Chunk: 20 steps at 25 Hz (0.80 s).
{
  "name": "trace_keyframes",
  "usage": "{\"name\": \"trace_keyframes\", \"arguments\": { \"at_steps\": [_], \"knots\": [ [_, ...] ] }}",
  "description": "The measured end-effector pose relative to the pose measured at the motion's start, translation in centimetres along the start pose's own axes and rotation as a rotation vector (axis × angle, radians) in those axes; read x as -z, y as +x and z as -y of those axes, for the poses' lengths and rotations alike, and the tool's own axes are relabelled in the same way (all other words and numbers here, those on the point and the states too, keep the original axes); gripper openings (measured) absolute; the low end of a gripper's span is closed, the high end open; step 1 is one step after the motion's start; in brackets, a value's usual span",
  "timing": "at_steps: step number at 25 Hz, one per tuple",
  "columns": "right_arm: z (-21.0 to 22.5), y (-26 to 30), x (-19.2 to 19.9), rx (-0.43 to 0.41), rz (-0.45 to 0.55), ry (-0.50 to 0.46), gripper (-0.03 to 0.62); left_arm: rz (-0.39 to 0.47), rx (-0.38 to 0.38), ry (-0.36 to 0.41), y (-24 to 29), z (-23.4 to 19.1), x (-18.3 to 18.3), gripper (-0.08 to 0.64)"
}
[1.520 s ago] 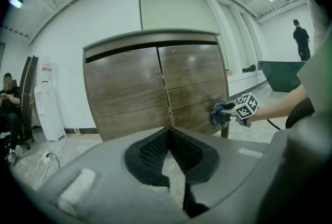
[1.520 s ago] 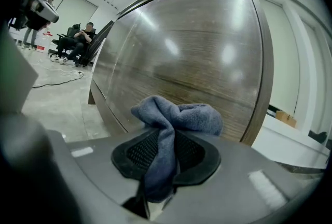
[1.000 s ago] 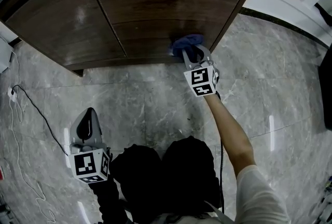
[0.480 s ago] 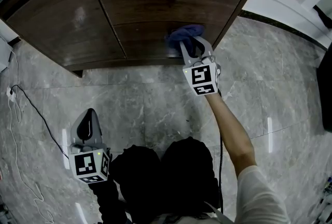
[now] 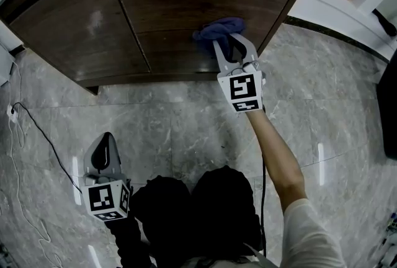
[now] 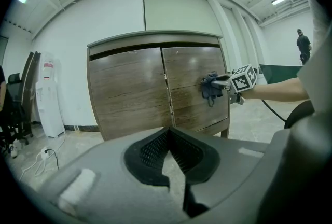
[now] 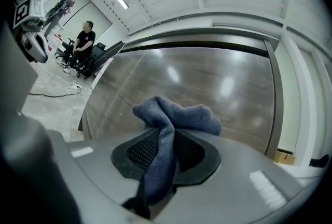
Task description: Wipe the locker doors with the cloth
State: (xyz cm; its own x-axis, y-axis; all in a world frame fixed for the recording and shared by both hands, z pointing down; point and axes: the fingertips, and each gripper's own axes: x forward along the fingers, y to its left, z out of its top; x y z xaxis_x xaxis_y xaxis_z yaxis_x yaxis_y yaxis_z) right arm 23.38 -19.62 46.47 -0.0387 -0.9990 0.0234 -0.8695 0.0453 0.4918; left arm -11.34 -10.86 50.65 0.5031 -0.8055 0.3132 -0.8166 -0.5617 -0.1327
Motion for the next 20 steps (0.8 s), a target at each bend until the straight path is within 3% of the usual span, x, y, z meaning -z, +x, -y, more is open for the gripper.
{"name": "trace_keyframes", "arguments": {
  "at_steps": [20],
  "knots": [
    [2.7, 0.4, -6.6, 0.032, 0.099, -0.016, 0.094, -0.002, -0.005, -0.011, -0.3, -0.4, 0.5, 0.0]
  ]
}}
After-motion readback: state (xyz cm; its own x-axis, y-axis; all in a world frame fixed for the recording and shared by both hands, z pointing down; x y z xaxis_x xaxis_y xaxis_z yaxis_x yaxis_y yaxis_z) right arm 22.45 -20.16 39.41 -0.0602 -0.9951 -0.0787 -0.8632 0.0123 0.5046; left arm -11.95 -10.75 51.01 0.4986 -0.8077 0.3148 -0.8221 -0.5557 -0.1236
